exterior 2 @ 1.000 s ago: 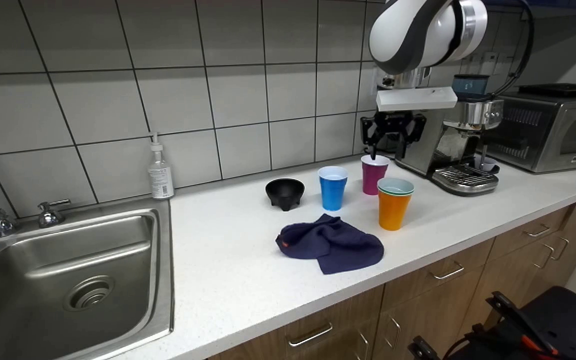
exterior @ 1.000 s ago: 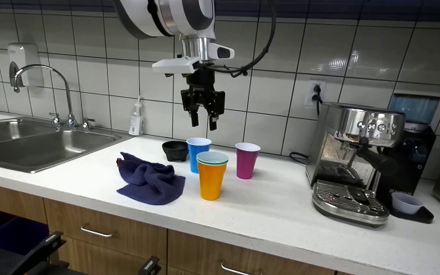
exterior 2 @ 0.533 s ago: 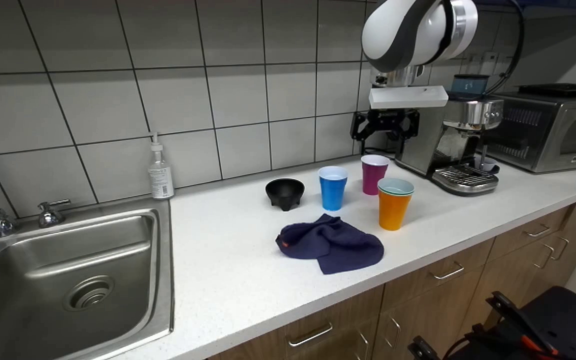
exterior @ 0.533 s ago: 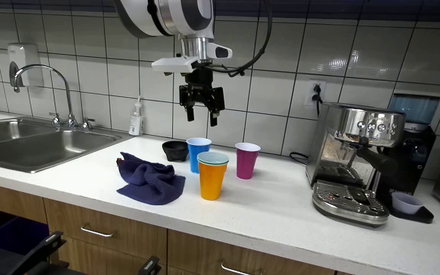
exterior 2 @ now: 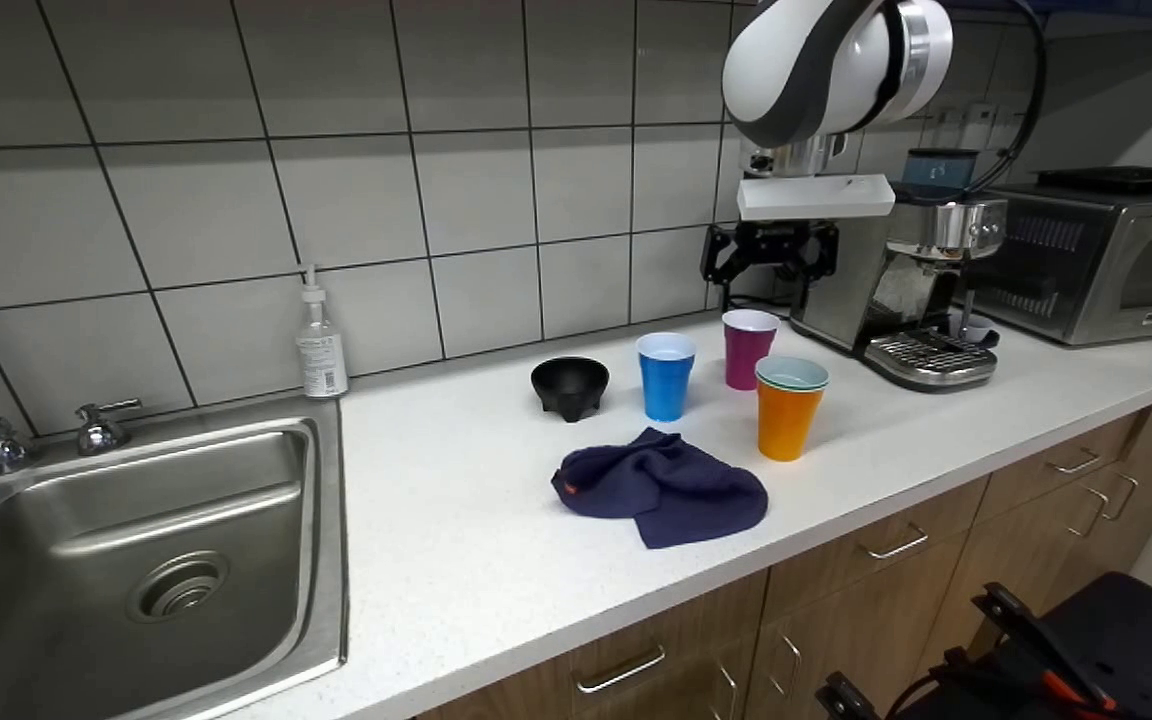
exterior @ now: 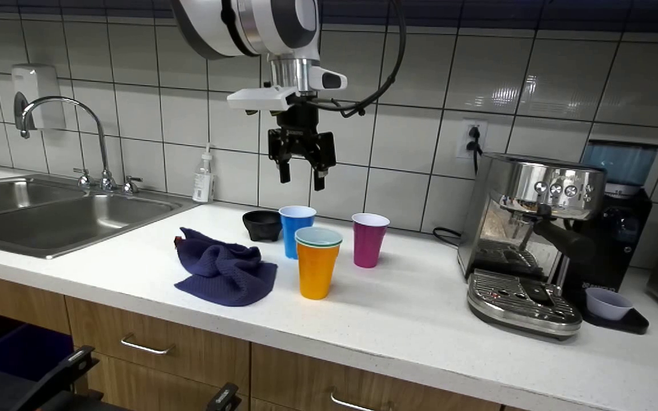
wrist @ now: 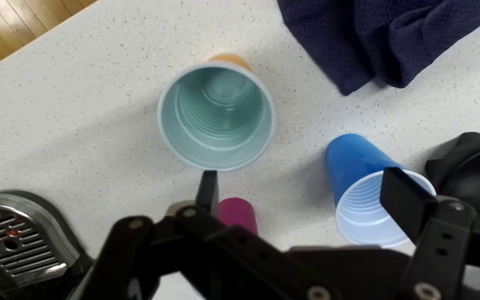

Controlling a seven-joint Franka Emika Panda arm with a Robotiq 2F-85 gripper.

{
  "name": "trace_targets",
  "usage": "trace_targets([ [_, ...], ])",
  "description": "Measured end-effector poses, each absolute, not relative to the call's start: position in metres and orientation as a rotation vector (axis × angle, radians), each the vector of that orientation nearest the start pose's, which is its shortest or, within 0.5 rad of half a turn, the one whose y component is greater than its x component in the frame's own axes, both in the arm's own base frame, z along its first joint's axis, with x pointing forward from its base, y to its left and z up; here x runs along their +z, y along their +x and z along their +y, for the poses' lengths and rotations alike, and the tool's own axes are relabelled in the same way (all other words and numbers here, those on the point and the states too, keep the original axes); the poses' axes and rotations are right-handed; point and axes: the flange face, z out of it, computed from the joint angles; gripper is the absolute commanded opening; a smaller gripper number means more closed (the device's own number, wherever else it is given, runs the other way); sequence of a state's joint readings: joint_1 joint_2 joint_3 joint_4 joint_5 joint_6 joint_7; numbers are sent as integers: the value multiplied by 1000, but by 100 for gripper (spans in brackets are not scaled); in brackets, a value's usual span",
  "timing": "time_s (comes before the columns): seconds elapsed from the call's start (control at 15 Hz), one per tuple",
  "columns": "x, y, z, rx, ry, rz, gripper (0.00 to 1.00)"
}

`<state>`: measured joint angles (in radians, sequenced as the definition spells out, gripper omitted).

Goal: Stack the cups together

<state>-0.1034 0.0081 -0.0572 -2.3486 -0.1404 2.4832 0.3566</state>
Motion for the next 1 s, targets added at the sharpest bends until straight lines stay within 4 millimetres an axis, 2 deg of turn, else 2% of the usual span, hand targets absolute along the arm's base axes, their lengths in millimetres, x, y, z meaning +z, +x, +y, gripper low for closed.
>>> trace_targets([
  [0.47, 322, 514, -84, -183, -3145, 732, 100],
  [1.0, 303, 550, -74, -173, -3153, 729, 100],
])
